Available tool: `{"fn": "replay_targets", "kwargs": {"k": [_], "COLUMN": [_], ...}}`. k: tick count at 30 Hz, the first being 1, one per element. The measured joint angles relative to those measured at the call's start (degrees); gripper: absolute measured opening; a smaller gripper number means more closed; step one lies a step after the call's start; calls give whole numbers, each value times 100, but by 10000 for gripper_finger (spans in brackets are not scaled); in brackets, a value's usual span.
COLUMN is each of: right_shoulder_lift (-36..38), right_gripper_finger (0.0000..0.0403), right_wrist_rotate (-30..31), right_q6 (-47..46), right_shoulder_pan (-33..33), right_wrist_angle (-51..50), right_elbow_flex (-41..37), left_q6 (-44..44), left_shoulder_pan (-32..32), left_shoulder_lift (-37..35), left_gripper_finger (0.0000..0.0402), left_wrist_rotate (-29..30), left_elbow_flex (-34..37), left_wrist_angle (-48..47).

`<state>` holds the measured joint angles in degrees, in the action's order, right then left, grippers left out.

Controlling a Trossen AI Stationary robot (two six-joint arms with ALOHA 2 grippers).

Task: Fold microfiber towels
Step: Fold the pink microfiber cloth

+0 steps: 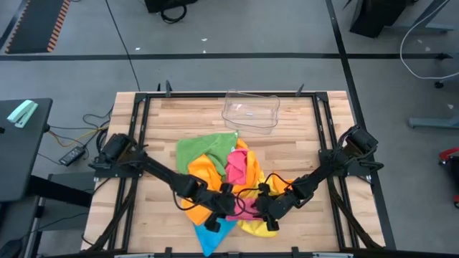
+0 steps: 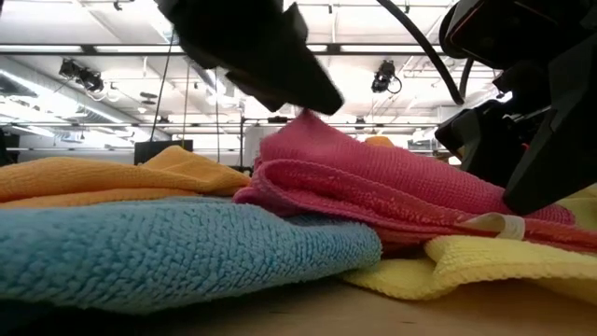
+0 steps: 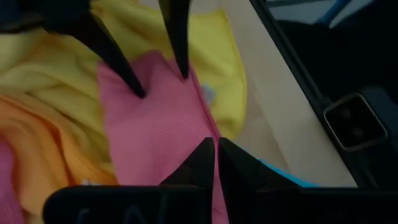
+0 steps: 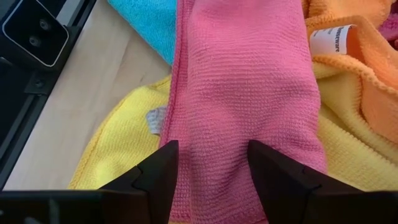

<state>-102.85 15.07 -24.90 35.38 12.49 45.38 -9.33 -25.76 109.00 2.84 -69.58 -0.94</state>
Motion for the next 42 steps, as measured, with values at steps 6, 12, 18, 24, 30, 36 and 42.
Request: {"fn": "replay_targets", "kwargs": {"k": [6, 12, 18, 24, 30, 36, 42], "right_shoulder_lift": [0, 0, 0, 0, 0, 0, 92], "right_gripper_finger": [202, 202, 202, 202, 202, 202, 202], "right_wrist_rotate": [0, 7, 9, 9, 11, 13, -39], "right_q6": [3, 4, 4, -3, -5, -13, 4], "right_shoulder_pan": [0, -35, -37, -37, -37, -37, -37], "right_wrist_angle": [2, 9, 11, 7, 4, 9, -41], "right_elbow_flex": [-1, 1, -2, -2, -2, -2, -4], "left_q6": [86, -127, -276, -633, -653, -310, 16], "left_shoulder_pan": [33, 27, 3, -98, -146, -207, -225], "left_shoulder_lift": [51, 90, 281, 300, 268, 182, 178], "left_gripper_finger": [25, 26, 22, 27, 18, 15, 26], "left_wrist_rotate": [-11, 519, -283, -698, -843, -1028, -232], "left_elbow_flex": [9, 4, 6, 4, -11, -518, -870], "left_wrist_angle": [38, 69, -286, -851, -980, -1103, -1265]}}
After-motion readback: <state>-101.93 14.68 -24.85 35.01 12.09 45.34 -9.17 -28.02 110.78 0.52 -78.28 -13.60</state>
